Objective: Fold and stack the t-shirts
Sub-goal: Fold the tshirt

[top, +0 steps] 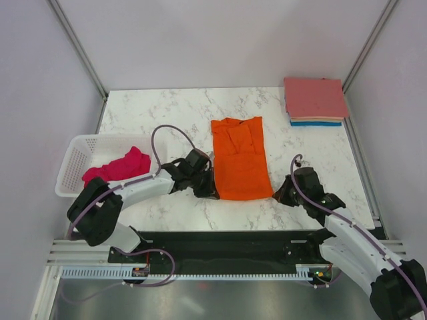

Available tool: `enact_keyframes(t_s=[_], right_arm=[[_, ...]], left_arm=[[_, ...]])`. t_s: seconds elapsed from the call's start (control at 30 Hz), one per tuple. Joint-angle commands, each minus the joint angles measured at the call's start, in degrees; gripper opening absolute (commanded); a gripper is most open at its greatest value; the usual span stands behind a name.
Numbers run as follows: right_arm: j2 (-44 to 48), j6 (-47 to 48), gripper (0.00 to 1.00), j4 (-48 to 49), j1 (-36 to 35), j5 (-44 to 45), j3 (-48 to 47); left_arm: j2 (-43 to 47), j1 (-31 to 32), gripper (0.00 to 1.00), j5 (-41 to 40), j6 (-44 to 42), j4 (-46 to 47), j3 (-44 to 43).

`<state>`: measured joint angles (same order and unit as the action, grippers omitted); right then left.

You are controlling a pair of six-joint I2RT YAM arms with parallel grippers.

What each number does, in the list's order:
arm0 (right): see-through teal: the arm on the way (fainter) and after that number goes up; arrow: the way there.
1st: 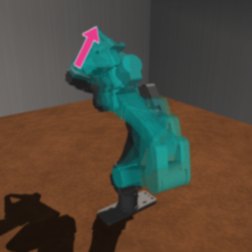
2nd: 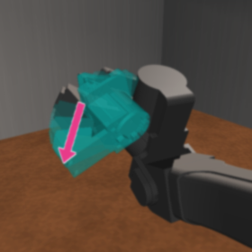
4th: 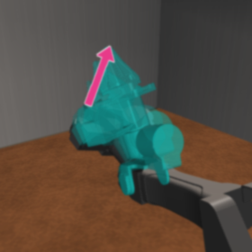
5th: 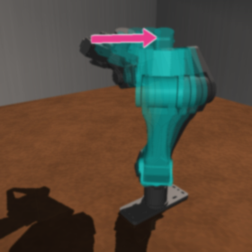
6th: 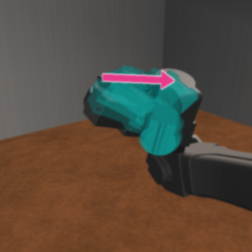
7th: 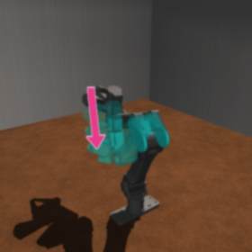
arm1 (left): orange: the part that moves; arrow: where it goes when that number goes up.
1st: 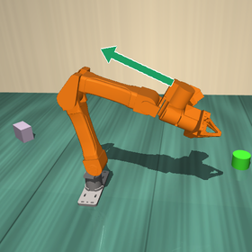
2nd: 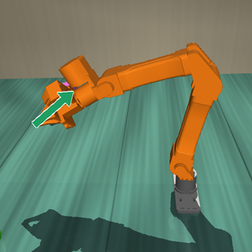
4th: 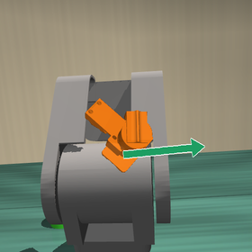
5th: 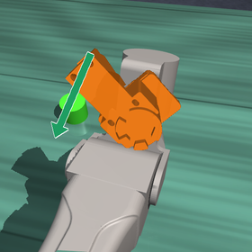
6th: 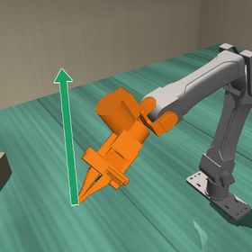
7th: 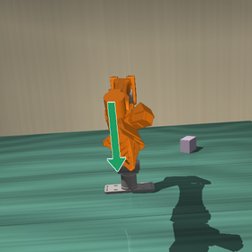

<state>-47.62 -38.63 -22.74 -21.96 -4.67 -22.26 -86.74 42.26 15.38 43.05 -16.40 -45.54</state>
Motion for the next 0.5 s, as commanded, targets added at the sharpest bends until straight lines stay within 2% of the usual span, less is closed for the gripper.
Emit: enact_keyframes(t_s=[0.0, 0.27, 0.47], right_arm=[[5.49, -2.76, 0.00, -2.48, -0.72, 1.85, -2.52], [11.40, -4.43, 0.00, -6.53, -1.60, 5.97, -9.29], [4.75, 0.21, 0.00, -5.12, -1.60, 10.98, -15.96]], left_arm=[[5.35, 2.73, 0.02, -4.22, 0.98, -6.26, -4.99], [8.87, 4.24, 0.02, -8.33, 0.38, -12.24, -10.62], [4.57, 1.69, 0.02, -8.08, -2.61, -15.41, -17.47]])
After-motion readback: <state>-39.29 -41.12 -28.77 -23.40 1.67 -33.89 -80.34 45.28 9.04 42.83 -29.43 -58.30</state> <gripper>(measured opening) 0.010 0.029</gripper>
